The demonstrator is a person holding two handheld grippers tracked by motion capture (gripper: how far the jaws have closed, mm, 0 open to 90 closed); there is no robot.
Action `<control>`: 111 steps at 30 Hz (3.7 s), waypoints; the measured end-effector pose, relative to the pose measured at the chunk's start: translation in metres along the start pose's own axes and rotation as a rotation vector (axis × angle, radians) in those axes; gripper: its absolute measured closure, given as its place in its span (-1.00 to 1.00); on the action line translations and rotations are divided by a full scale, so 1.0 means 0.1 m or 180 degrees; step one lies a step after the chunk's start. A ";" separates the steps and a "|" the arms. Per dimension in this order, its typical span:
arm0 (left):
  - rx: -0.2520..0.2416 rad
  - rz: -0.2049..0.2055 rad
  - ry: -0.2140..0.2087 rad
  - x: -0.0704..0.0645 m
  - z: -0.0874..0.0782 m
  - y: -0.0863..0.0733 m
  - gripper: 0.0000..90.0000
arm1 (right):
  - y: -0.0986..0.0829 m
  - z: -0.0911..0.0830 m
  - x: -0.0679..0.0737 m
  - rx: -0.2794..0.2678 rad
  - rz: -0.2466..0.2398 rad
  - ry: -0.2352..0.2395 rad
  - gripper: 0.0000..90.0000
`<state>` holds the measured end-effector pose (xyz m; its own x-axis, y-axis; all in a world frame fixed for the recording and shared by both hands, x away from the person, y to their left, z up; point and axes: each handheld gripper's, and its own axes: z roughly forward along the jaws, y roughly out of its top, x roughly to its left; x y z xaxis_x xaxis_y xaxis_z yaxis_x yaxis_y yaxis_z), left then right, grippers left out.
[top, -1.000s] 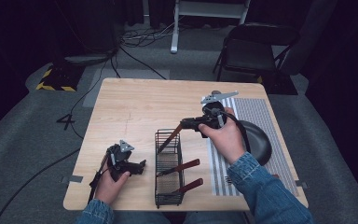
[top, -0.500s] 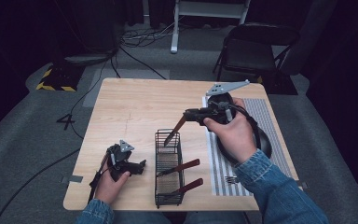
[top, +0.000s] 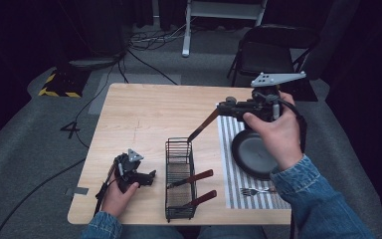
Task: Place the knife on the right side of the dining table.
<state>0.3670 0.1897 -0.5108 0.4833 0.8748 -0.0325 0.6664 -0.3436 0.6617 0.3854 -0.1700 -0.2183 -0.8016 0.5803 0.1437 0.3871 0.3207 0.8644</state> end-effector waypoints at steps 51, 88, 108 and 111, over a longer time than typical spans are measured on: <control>-0.0003 -0.0005 0.0006 0.00 0.00 0.00 -0.99 | -0.39 0.06 -1.81 0.0087 0.0741 -0.1237 0.79; -0.0007 -0.0016 0.0003 0.00 0.00 0.00 -0.99 | -0.88 0.35 -2.22 0.0447 0.1107 -0.1778 0.62; 0.0010 0.0009 -0.0005 0.00 0.00 0.00 -1.00 | -1.14 0.29 -2.40 0.0521 0.1236 -0.2007 0.44; 0.0011 0.0011 -0.0006 0.01 0.00 0.00 -1.00 | -1.19 0.29 -2.45 0.0532 0.1271 -0.2029 0.40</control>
<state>0.3669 0.1904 -0.5106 0.4866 0.8730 -0.0318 0.6667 -0.3476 0.6593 0.5487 -0.3287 -0.3702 -0.1887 0.9787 0.0803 0.6962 0.0756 0.7138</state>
